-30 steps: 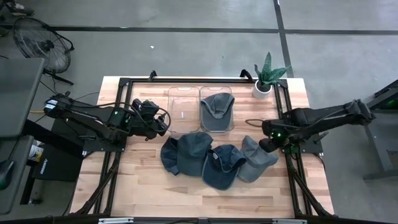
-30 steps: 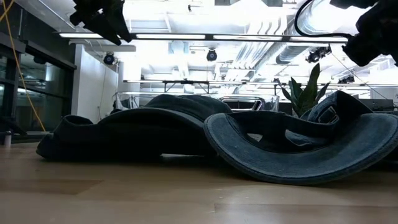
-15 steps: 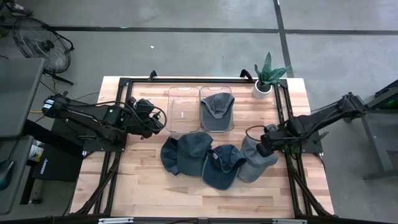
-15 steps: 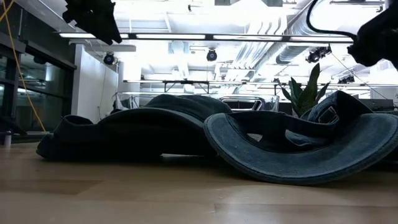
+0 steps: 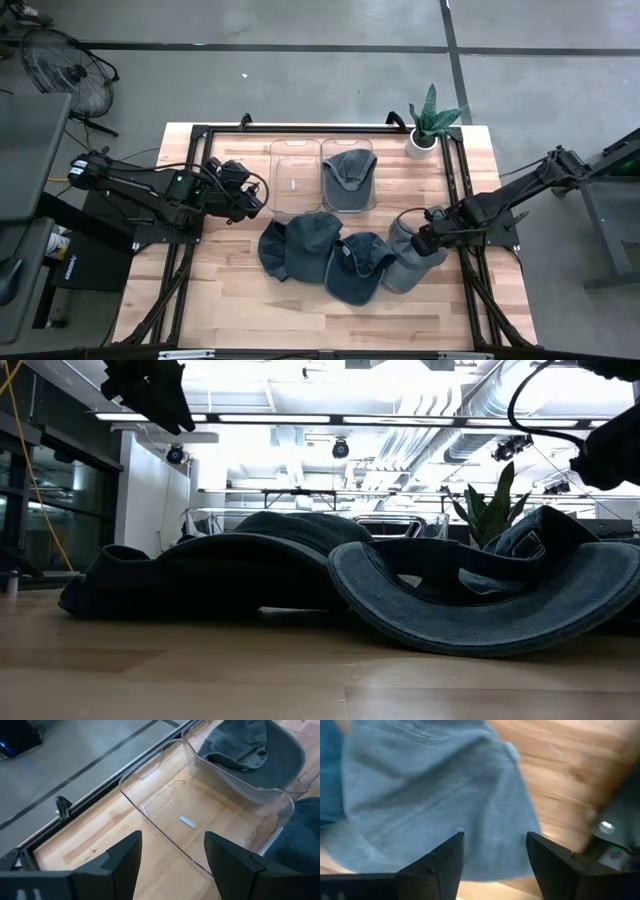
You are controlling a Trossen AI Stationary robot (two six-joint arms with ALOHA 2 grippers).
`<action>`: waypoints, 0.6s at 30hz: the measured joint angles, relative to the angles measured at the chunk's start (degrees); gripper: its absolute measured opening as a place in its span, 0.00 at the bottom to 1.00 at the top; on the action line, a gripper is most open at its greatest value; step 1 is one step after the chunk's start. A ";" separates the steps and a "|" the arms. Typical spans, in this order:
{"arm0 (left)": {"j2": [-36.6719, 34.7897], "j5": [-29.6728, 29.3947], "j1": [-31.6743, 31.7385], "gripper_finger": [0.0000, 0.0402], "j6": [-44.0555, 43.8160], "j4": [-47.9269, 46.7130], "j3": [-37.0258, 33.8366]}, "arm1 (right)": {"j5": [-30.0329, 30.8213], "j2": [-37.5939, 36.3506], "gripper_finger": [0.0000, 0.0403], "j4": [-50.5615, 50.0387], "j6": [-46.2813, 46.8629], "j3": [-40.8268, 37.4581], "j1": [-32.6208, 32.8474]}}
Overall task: Pick & Place hat
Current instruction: Put the gray cap into the right transparent bin
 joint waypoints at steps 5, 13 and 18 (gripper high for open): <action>0.00 0.54 0.00 0.53 0.00 0.02 0.00 | 0.30 -0.01 0.61 5.68 1.16 -3.04 0.00; 0.00 1.56 0.00 0.53 0.02 0.05 0.00 | -4.28 -0.01 0.64 11.46 4.36 -8.71 0.00; 0.00 1.54 0.00 0.53 0.04 0.06 0.00 | -5.81 -0.01 0.61 16.44 6.98 -11.28 0.00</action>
